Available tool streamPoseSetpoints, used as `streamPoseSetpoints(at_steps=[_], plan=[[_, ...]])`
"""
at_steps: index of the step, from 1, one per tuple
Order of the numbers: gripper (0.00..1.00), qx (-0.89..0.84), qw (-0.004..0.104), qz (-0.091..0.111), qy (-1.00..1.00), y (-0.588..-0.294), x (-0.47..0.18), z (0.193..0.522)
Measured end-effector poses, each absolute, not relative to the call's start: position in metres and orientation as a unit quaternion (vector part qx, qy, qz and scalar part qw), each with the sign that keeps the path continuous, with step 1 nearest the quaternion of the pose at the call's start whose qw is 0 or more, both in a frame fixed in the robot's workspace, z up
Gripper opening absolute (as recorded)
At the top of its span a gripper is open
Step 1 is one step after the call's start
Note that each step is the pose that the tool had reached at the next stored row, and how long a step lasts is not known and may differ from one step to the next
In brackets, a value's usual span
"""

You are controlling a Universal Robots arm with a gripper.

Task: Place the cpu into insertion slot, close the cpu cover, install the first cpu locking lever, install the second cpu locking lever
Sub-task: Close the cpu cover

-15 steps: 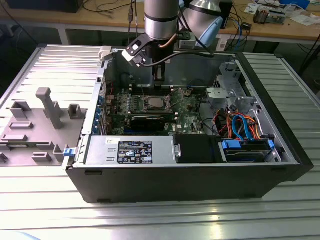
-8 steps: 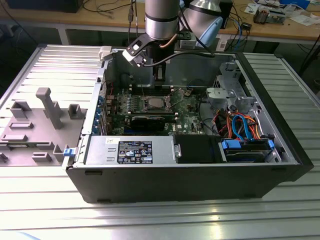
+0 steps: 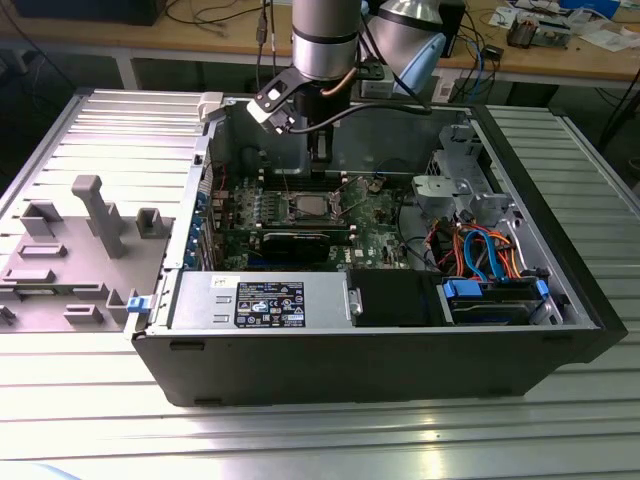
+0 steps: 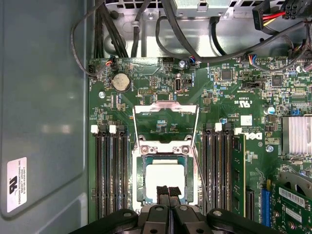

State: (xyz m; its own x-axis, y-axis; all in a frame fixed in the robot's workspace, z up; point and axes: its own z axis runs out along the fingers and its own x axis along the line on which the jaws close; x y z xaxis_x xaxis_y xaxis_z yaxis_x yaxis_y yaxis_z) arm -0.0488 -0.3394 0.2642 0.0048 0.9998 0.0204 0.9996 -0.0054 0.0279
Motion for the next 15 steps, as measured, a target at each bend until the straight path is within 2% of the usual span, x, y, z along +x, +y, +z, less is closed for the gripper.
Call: streamPoseSetpoints(at_steps=[15], plan=[[0.11,0.709,0.003,0.017,0.705,-0.3394,-0.0442,0.2642]])
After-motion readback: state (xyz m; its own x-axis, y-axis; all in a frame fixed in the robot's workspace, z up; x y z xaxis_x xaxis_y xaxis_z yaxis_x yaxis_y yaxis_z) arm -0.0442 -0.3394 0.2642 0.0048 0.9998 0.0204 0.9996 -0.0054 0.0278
